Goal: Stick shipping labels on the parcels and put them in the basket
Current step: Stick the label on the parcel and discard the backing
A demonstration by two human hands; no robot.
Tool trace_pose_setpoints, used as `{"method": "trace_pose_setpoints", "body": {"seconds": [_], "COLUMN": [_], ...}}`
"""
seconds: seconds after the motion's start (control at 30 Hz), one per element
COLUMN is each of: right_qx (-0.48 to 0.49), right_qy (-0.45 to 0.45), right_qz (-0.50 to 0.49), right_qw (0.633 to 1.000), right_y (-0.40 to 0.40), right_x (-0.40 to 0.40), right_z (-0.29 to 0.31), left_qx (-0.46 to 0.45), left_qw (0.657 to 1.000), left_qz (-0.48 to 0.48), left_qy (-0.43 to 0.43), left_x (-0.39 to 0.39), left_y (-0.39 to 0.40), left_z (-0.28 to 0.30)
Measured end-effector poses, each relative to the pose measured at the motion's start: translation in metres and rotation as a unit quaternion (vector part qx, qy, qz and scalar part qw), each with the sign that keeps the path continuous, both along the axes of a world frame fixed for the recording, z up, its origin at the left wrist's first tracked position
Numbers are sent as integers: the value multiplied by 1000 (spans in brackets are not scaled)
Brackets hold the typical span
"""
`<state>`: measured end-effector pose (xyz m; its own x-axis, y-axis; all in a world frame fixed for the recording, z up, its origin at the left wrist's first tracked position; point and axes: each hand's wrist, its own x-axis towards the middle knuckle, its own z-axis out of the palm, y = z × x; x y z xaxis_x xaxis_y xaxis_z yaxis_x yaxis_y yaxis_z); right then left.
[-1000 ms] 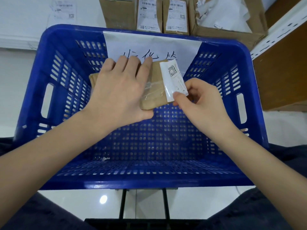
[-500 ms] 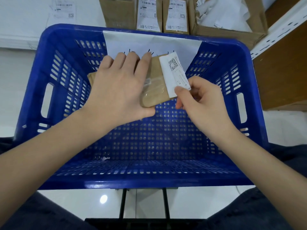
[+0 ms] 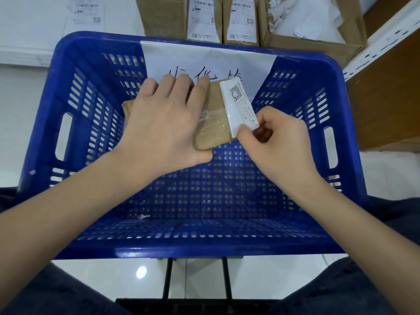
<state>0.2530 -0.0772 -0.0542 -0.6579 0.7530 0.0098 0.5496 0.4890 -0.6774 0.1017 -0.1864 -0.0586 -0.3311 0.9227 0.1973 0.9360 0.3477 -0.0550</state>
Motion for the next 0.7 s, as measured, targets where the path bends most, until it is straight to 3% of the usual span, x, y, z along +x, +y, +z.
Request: {"method": "trace_pose_setpoints", "body": {"seconds": [0.1,0.23,0.33,0.47,0.7], "right_qx": [15,-134,-195,-100,-17], "right_qy": [18,143,181,116,68], "right_qz": [38,75,54,38,-10], "right_qw": [999,978,963,987,997], "right_y": [-1,-2,0,5,5], "right_x": [1,-2,-2,-1,2], "right_z": [1,10,14,4,1], "left_qx": [-10,-3,-16,-22,-42], "left_qw": [1000,999,1000,1000,999], "left_qz": [0,18,4,-13,-27], "left_qy": [0,-29,-9,4,12], "left_x": [1,-1,0,5,11], "left_y": [-1,0,0,0,-1], "left_z": [-3,-1,-1,-3,-6]}}
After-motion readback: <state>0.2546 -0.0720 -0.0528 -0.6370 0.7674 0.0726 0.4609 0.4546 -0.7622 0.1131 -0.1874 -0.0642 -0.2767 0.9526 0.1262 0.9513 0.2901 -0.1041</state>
